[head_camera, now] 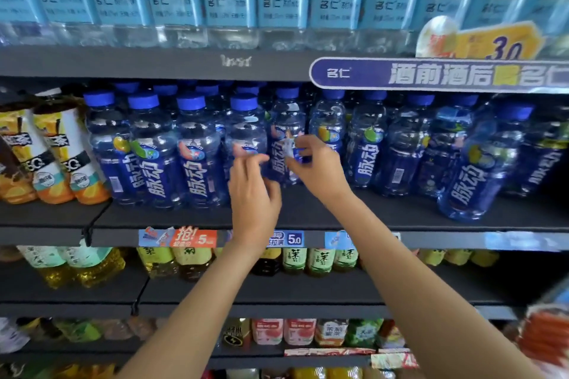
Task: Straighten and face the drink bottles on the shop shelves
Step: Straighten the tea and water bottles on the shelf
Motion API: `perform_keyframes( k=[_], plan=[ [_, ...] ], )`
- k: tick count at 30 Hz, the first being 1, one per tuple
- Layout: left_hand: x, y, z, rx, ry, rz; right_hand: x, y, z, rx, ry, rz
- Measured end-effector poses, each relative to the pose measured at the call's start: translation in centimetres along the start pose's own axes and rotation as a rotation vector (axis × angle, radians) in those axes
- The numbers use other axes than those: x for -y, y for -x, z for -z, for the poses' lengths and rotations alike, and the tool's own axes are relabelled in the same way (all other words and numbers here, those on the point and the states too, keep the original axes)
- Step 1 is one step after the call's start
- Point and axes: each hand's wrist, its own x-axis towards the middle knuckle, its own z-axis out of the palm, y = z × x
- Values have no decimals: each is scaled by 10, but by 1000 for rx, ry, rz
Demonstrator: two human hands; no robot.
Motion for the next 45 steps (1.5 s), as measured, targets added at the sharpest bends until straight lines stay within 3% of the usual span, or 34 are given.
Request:
perform_keyframes(
  k=[5, 8, 10, 13, 14, 17, 19, 22, 24, 31, 35, 37, 40, 45],
  plan=[
    [-62, 9, -60, 188, 79, -50, -49, 23, 98, -583, 296, 22],
    [-103, 21, -97, 269, 140, -106, -85, 39, 155, -851, 327, -152],
    [-123, 27, -117, 328, 160, -122, -113, 42, 183, -762, 247, -353],
    [-138, 34, -140, 389, 143, -130, -142, 46, 200, -385, 80, -538],
    [-140, 36, -144, 414, 133, -135, -148, 47, 202, -341, 87, -548],
    [-137, 42, -154, 499, 138, -153, -150, 49, 204, -292, 150, -471],
    [-132, 45, -158, 566, 173, -112, -140, 47, 196, -149, 150, -362],
    [-121, 43, -148, 495, 314, 127, -120, 38, 161, 22, 111, -231],
    [-105, 35, -131, 403, 317, 236, -106, 28, 133, 61, 84, -169],
    [-40, 17, -65, 256, -45, 316, -57, 3, 45, 189, 71, 12],
    [-28, 1, -39, 383, -454, 320, -39, -6, 14, 172, 134, 8],
    [-16, -7, -29, 413, -550, 265, -36, -14, 9, 195, 143, -11],
    [-4, -16, -20, 429, -612, 184, -32, -18, 10, 237, 154, -38],
    [2, -19, -13, 368, -419, 204, -25, -14, 13, 251, 149, -51]
  ],
)
